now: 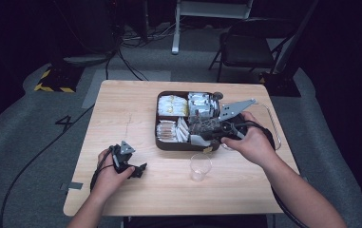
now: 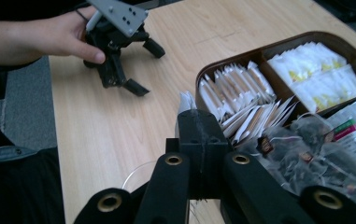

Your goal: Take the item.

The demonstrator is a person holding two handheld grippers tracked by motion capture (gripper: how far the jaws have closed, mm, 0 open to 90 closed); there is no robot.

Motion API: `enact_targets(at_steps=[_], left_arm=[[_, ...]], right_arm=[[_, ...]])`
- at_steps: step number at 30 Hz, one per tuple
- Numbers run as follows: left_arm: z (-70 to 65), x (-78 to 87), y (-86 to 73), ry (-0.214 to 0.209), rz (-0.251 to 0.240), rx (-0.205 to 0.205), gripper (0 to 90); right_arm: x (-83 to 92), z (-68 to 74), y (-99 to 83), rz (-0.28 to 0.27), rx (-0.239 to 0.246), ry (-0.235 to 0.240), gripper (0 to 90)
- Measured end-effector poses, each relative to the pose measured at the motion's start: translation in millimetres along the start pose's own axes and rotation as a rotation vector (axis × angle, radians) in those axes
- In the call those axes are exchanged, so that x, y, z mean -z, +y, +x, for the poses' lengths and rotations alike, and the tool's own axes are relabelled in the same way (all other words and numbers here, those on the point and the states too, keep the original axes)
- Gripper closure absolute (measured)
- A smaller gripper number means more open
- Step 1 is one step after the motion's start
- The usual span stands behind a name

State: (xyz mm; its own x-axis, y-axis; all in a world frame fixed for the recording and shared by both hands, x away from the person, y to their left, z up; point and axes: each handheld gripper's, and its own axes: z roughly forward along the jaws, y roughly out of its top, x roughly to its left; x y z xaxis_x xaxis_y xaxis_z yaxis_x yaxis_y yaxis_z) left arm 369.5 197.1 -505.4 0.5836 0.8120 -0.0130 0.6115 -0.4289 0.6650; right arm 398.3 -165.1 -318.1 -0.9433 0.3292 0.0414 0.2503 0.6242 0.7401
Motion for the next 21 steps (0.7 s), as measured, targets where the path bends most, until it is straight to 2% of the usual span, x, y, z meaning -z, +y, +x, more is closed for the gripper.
enact_targets(at_steps=[6,17,21], left_arm=[[-0.2,-0.1,0.0,0.0,-0.002,0.003,0.7],[-0.1,-0.1,0.0,0.0,-0.001,0.001,0.7],[-0.2,-0.1,0.0,0.0,-0.002,0.003,0.7]], right_arm=[[-6.9,4.8,-12.7,0.036,-0.012,0.023,90.0],[-16.6,9.0,-23.1,0.038,-0.032,0.059,90.0],[-24.5,10.6,-28.3,0.061,-0.034,0.067,90.0]])
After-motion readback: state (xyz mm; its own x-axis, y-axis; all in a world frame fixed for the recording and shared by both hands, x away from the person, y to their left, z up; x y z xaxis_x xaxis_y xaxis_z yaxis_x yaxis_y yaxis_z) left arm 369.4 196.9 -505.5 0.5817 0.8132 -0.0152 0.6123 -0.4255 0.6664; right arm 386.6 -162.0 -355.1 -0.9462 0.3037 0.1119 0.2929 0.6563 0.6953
